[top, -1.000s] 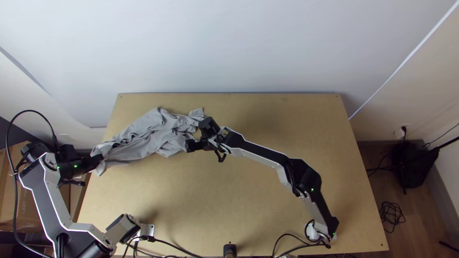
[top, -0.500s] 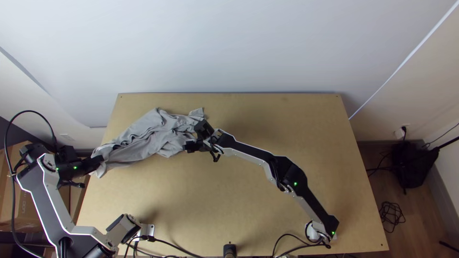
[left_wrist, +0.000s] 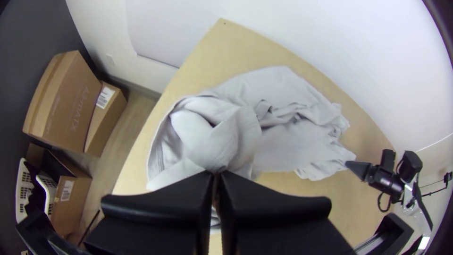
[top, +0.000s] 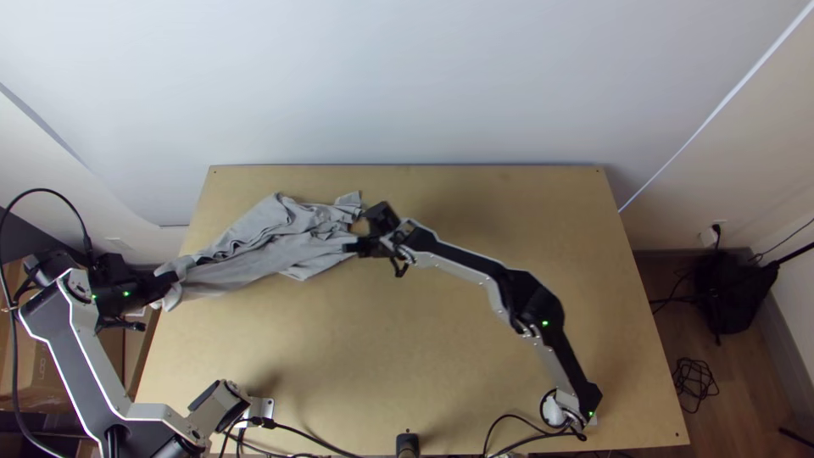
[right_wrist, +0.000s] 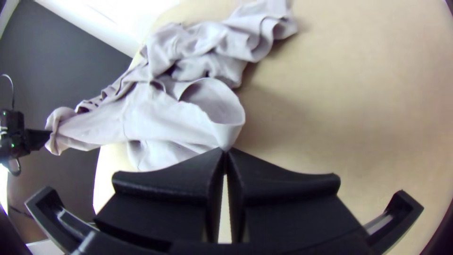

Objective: Fold the t-shirt

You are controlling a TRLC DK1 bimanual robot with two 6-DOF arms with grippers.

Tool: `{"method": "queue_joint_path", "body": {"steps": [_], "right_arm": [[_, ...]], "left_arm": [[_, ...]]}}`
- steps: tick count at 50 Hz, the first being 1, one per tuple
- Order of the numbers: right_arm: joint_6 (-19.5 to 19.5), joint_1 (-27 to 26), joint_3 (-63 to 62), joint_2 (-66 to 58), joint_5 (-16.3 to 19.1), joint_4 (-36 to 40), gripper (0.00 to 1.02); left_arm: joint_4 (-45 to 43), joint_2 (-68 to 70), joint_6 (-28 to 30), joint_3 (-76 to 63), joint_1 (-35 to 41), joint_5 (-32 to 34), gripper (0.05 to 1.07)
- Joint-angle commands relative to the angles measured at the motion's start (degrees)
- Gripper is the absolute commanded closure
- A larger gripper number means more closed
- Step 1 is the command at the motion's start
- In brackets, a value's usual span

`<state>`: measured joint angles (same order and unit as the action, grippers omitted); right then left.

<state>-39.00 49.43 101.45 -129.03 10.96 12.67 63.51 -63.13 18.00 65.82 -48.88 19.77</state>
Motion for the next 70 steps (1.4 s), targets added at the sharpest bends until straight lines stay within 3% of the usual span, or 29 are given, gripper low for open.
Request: {"method": "queue_joint_path", "body": {"steps": [1,10,21,27,35,46,70], "right_arm": [[-0.72,-4.43,-4.77,10.03,-0.77,-0.54,1.0],[-0.72,-10.93,-13.38,23.48,-0.77,-0.98,1.0],[-0.46,-18.23,-22.0,40.35,-0.85,-3.96,1.0],[-0.11,-22.27,-25.07,48.44,-0.85,-3.96,1.0],[0.42,-28.86,-27.09,57.58,-0.94,-3.35,1.0],[8.33,-33.35,-27.09,68.83,-0.94,-4.84,1.0],[9.74,-35.72,-24.37,89.04,-0.85,0.69,1.0]], "left_arm": [[-1.19,2.67,-1.56,3.26,1.69,0.62,1.05],[-2.25,2.31,-7.19,6.16,7.75,0.62,1.05],[-6.9,0.12,-19.41,12.14,23.04,-0.96,1.05],[-9.8,-3.14,-24.24,17.15,32.36,-5.71,1.05],[-13.06,-6.83,-26.0,24.09,40.88,-11.33,1.05],[-16.57,-8.58,-27.58,33.58,43.52,-11.77,1.05],[-27.03,8.99,-31.27,33.76,43.61,-11.68,1.05]]}}
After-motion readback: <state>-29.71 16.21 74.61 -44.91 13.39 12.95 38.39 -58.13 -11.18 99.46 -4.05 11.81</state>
